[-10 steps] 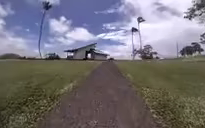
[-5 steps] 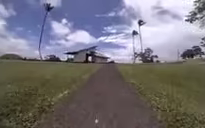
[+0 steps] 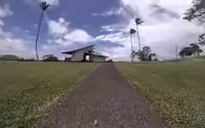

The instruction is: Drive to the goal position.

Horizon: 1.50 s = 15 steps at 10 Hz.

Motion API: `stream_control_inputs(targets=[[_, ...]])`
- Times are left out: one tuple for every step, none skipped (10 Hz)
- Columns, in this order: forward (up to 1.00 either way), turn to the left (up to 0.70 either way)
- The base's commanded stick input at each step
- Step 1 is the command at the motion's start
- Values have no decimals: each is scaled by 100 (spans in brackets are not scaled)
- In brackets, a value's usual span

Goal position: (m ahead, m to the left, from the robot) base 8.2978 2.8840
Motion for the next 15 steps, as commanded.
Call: stream_control_inputs(targets=[[70, 0], [70, 0], [70, 0], [70, 0], [70, 0], [70, 0], [70, 0], [70, 0], [70, 0], [70, 0], [70, 0], [70, 0], [70, 0], [70, 0], [70, 0]])
